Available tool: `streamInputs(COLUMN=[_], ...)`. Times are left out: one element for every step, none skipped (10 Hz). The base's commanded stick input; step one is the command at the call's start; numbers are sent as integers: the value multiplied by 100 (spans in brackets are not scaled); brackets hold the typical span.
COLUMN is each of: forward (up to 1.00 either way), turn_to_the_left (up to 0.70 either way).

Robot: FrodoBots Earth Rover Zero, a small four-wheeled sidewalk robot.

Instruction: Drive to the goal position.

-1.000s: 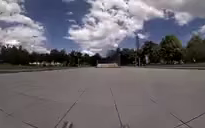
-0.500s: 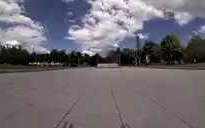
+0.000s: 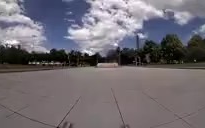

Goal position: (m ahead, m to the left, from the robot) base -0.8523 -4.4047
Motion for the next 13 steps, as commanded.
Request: streamInputs(forward=[70,70,70,70,70,70,70,70,70,70,70,70,70], turn_to_the_left=[0,0,0,0,0,0,0,0,0,0,0,0,0])
